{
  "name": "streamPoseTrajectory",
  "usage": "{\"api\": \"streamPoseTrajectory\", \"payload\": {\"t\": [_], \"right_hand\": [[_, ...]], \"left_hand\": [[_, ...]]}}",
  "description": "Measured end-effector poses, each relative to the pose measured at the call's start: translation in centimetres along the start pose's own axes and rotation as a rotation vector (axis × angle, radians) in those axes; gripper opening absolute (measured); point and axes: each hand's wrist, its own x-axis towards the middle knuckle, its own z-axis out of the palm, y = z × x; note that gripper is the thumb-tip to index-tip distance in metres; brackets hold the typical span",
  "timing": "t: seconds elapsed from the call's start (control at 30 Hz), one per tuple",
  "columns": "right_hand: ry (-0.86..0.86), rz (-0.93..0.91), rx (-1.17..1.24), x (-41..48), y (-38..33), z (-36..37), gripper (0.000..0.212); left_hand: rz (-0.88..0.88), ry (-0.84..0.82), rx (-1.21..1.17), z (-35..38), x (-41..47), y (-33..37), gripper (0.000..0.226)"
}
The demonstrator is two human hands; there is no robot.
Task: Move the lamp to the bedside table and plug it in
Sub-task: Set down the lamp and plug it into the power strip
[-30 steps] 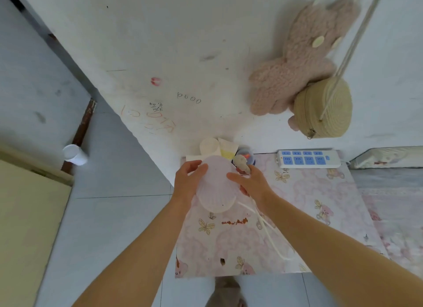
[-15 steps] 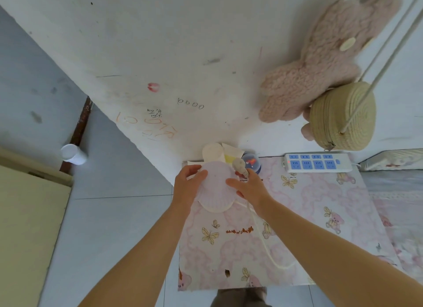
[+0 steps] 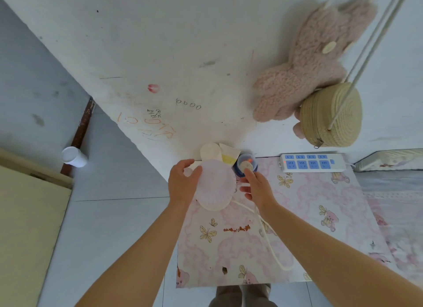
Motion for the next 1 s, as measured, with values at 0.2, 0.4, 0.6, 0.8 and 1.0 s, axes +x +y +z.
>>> {"api": "streamPoseTrajectory", "payload": {"t": [0.2, 0.4, 0.6, 0.8, 1.0], "right_hand": [[0.000, -0.058, -0.066, -1.1, 0.9, -2.1, 0.020], [0.070, -0.063, -0.054, -2.6, 1.0, -5.2, 0.022], [0.121, -0.066, 0.004, -3.4, 1.4, -8.9, 0.018], [0.195, -0.031, 0.098, -4.0, 2.7, -13.4, 0.018], [0.124, -0.080, -0.001, -4.2, 3.9, -17.2, 0.023]], "left_hand": [[0.358, 0.119, 0.255, 0.0, -2.0, 2.7, 0.013], [0.424, -0.269, 0.307, 3.5, -4.4, 4.3, 0.013], [0.360, -0.530, 0.362, 8.3, -6.9, 4.8, 0.015], [0.201, -0.606, 0.201, 12.4, -8.8, 5.7, 0.009], [-0.011, -0.572, 0.003, 16.6, -10.6, 7.2, 0.006]]}}
